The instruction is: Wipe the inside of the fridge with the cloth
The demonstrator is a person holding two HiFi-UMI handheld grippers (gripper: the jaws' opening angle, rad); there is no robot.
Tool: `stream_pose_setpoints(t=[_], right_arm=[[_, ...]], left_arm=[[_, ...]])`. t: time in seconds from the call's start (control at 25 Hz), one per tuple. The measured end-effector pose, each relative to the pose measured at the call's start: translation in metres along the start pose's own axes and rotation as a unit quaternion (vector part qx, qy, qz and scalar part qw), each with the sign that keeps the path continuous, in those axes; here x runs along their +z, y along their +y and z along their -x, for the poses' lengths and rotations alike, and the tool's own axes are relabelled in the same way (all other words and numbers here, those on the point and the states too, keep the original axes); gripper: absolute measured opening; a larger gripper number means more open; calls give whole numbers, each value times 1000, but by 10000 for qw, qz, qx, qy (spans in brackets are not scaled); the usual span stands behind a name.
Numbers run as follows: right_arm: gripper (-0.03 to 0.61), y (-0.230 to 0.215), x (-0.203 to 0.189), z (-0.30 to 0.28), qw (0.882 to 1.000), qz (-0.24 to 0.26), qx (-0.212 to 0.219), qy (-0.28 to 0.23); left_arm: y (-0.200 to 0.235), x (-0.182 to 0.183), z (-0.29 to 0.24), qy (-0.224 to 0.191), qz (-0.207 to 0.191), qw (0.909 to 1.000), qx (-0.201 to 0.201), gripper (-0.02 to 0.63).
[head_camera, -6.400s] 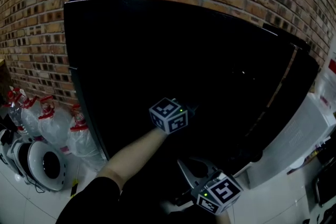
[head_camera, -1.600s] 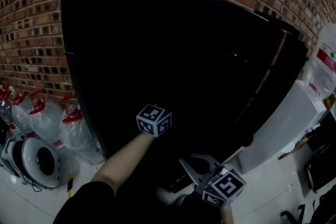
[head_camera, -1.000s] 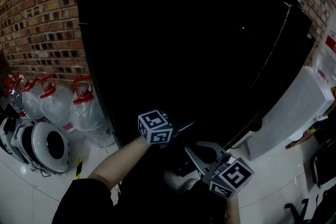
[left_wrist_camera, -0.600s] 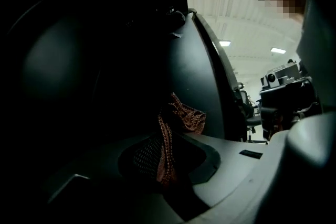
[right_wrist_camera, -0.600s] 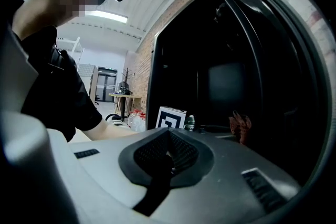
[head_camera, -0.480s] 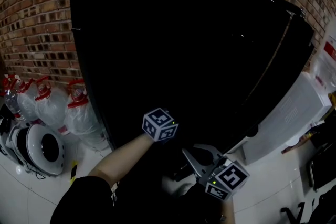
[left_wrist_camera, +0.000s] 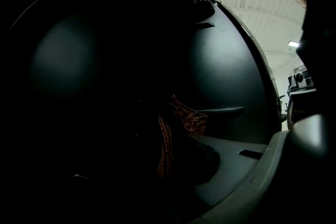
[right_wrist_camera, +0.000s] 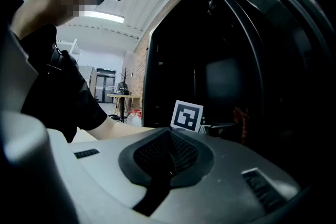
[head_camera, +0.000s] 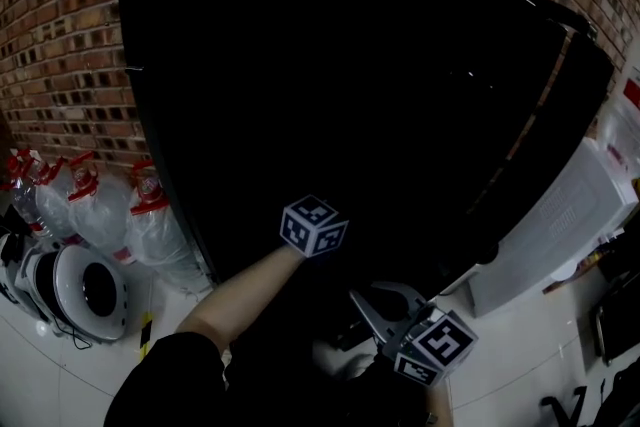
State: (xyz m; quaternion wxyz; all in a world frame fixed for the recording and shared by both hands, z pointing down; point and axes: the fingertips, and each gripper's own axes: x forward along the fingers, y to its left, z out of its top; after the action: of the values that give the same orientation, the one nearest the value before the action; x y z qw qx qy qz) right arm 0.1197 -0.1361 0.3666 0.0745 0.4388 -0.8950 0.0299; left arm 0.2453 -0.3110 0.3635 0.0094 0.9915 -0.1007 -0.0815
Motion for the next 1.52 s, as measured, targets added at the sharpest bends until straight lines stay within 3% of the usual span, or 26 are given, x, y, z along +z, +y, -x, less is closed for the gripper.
stream_pose_setpoints(t=[0.36,0.68,0.88,1.24,1.52], right_arm=[[3,-3,8,-3,9996,-211,100,-156],[3,-14,-2,-4,9995,-300,-39,-28],[3,-19,-3,-6,9996,-273,-87,-35],[3,-18,-7,-2,9993,-282,-241,77],[3,-13,-8,2,9987,-396,-330,-37]], left_arm=[[44,-1,-21,145,-77,9991,403,49],[78,-7,-29,107,7,9947,1023,49],[88,-6,-33,66,-64,9930,1181,49],[119,-6,-39,15,-13,9815,1912,48],[128,-7,-29,74,242,9791,2018,48]])
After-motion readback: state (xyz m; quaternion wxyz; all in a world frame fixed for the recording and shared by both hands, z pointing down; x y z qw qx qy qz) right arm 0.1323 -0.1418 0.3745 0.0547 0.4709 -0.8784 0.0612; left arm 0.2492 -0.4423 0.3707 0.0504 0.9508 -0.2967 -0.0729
